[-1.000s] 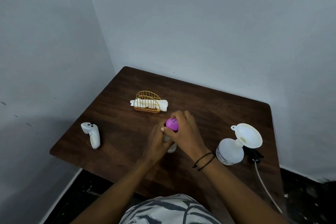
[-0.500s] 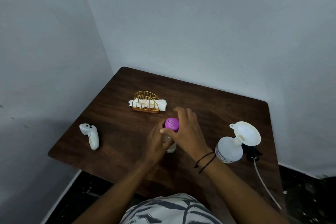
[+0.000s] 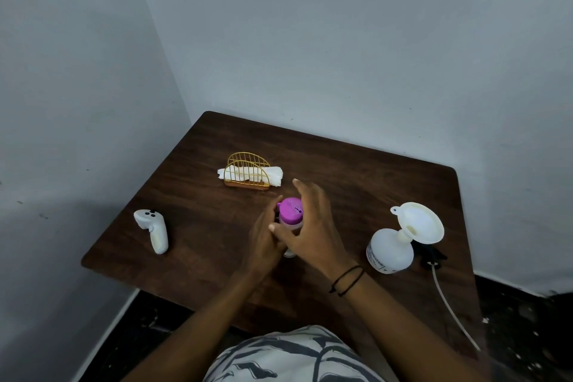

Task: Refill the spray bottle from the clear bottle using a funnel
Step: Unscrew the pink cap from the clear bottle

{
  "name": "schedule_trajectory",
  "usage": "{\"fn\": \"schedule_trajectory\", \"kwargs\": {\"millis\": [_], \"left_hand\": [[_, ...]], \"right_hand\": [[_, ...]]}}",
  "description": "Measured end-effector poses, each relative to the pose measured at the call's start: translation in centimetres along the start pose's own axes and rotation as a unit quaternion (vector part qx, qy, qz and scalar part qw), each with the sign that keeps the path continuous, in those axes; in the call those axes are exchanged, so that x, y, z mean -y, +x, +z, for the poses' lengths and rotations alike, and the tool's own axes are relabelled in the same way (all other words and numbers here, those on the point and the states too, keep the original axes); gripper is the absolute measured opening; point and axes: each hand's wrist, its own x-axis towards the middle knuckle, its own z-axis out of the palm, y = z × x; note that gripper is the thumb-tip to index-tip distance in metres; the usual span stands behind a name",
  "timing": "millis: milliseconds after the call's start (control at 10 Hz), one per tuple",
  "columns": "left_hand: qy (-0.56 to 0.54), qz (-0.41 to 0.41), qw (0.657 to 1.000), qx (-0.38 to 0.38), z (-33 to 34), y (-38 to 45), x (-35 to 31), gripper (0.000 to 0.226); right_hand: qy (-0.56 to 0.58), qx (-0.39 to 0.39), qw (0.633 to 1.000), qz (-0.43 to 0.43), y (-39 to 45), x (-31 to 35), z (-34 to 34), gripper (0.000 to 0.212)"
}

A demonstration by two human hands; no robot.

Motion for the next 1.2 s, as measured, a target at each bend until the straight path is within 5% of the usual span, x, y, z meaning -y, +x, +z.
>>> {"fn": "schedule_trajectory", "kwargs": {"millis": [200, 500, 600, 800, 900, 1000, 1200], "left_hand": [[-0.006, -0.005, 1.000, -0.002, 0.0, -0.4, -0.4, 0.057], [-0.014, 0.010, 1.000, -0.017, -0.7, -0.8, -1.2, 0.060], [-0.024, 0.027, 0.999, -0.020, -0.9, -0.8, -1.6, 0.064], [0.003, -0.011, 1.000, 0.005, -0.5, -0.9, -0.7, 0.054], [-0.011, 0.030, 0.999, -0.018, -0.5, -0.7, -1.2, 0.065], [-0.020, 0.028, 0.999, -0.033, -0.6, -0.7, -1.1, 0.066], [-0.010, 0.033, 0.999, -0.035, -0.4, -0.5, -1.0, 0.065]], "right_hand": [[0.043, 0.021, 0.999, 0.026, 0.0, 0.3, 0.3, 0.106], [-0.025, -0.021, 0.999, 0.011, -0.2, 1.0, 0.6, 0.099], [0.000, -0.043, 0.997, 0.059, -0.1, 1.1, 0.4, 0.089], [0.001, -0.020, 0.999, 0.041, -0.3, 1.1, 0.8, 0.099], [0.063, -0.044, 0.995, 0.067, -0.4, 1.3, 0.5, 0.085], [0.052, -0.001, 0.998, 0.025, -0.4, 1.1, 0.3, 0.095], [0.075, -0.067, 0.993, 0.067, -0.5, 1.3, 0.5, 0.082]]}}
